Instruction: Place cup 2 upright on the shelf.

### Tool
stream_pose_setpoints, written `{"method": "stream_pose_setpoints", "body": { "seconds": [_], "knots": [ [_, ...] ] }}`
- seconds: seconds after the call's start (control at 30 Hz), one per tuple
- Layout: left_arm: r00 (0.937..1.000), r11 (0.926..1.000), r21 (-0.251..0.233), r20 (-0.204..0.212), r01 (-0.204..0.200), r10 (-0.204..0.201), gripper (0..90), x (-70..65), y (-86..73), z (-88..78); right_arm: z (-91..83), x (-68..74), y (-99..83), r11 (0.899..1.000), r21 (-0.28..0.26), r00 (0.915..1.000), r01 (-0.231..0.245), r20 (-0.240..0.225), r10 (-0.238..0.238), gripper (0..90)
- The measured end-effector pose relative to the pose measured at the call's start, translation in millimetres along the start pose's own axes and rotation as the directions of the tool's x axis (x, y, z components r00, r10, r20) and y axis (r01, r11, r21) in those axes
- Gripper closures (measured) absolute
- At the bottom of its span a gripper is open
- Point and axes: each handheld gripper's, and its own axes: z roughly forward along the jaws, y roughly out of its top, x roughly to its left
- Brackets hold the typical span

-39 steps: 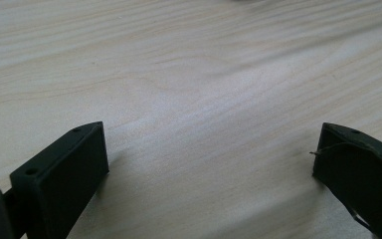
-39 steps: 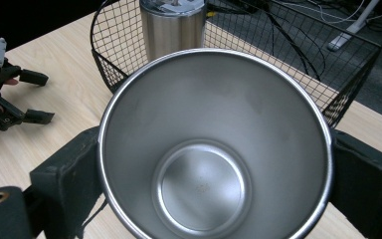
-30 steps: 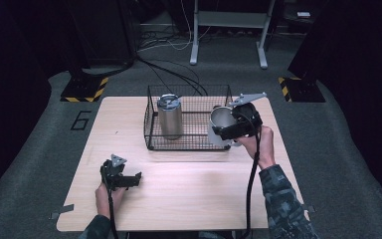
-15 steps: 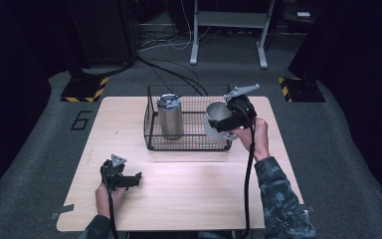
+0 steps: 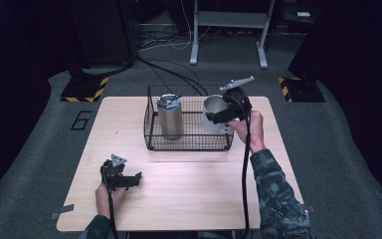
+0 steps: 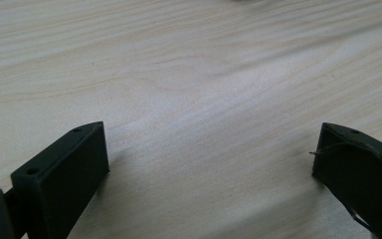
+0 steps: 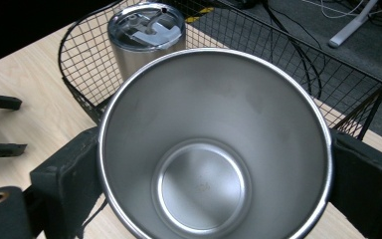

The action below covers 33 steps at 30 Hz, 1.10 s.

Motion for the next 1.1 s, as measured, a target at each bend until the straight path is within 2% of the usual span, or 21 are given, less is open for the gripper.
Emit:
{"method": "stream_pose_setpoints", "body": {
  "seconds": [0.1, 0.17, 0.2, 0.23, 0.3, 0.6, 0.63, 1.1],
  "knots": [
    [1.0, 1.0, 0.0, 0.0, 0.0, 0.0, 0.7, 0.0, 0.0, 0.0, 4.4, -1.7, 2.0, 1.0, 0.008, 0.9999, -0.015, 0.003, 0.015, 5.9],
    [1.0, 1.0, 0.0, 0.0, 0.0, 0.0, 0.7, 0.0, 0.0, 0.0, 7.7, -3.8, 3.2, 1.0, 0.008, 1.0, -0.007, 0.007, 0.007, 5.9],
    [1.0, 1.0, 0.0, 0.0, 0.0, 0.0, 0.7, 0.0, 0.0, 0.0, 8.9, -3.2, 3.8, 1.0, 0.013, 0.9996, -0.028, 0.009, 0.028, 5.9],
    [1.0, 1.0, -0.003, 0.0, -0.002, 0.002, 0.9, 0.0, -0.1, 0.0, 11.3, -5.0, 4.5, 1.0, 0.007, 0.9999, -0.011, 0.01, 0.011, 5.9],
    [1.0, 1.0, 0.003, 0.003, -0.003, 0.003, 1.0, 0.1, 0.1, -0.4, 15.4, -6.1, 5.2, 1.0, 0.015, 0.9999, -0.009, 0.011, 0.009, 5.9],
    [1.0, 1.0, -0.001, 0.001, -0.002, 0.002, 1.0, -0.1, 0.0, -0.1, 34.0, -12.0, 5.7, 0.999, 0.034, 0.9989, -0.036, 0.032, 0.035, 5.9],
    [1.0, 1.0, -0.001, 0.001, -0.002, 0.002, 1.0, -0.1, 0.0, -0.1, 35.4, -14.2, 6.0, 0.999, 0.045, 0.9994, -0.016, 0.032, 0.015, 5.9],
    [1.0, 1.0, -0.002, 0.0, -0.002, 0.002, 1.1, -0.1, 0.0, -0.1, 61.7, -23.2, 7.2, 0.996, 0.069, 0.9966, -0.06, 0.06, 0.056, 5.9]
  ]
}}
